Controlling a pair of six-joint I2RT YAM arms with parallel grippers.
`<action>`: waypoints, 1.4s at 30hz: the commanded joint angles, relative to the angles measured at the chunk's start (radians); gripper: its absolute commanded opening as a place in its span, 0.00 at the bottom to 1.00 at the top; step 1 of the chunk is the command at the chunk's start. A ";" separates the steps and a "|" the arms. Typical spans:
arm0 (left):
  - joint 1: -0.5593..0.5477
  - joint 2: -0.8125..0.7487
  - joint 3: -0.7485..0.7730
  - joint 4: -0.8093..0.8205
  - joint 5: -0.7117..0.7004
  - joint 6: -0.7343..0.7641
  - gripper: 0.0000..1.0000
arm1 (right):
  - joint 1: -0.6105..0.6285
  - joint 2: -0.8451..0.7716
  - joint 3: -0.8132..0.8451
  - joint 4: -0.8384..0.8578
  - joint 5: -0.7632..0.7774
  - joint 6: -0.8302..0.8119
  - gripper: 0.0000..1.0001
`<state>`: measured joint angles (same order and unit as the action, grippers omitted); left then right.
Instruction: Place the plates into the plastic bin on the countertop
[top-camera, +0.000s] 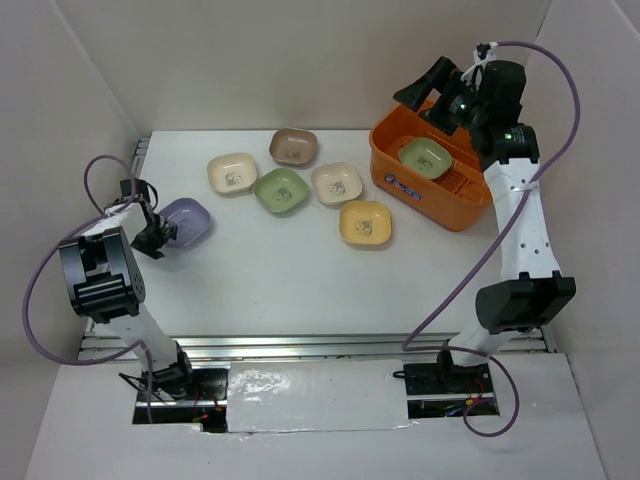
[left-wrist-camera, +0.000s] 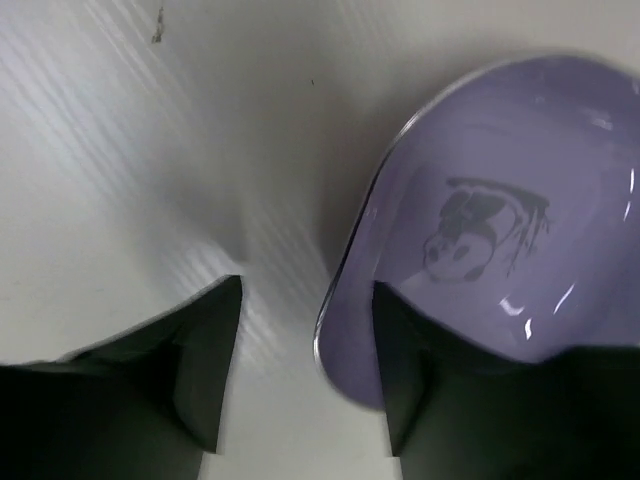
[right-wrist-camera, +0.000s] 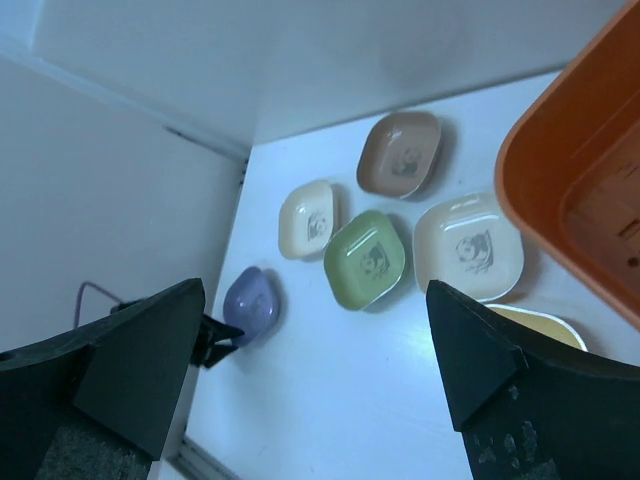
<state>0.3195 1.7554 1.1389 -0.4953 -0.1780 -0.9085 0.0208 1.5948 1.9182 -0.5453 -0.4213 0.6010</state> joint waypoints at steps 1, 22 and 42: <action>-0.013 0.053 0.016 0.069 -0.015 -0.043 0.48 | 0.060 0.001 -0.005 0.010 -0.042 -0.029 1.00; -0.456 -0.407 0.159 -0.353 -0.017 0.163 0.00 | 0.657 0.476 0.268 -0.205 0.139 -0.199 1.00; -0.610 -0.462 0.528 -0.506 -0.182 0.039 0.99 | 0.402 0.189 -0.114 -0.149 0.418 0.002 0.00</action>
<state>-0.3161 1.3949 1.5707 -0.9615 -0.2153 -0.8169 0.5747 1.9072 1.7908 -0.6670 -0.1219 0.5438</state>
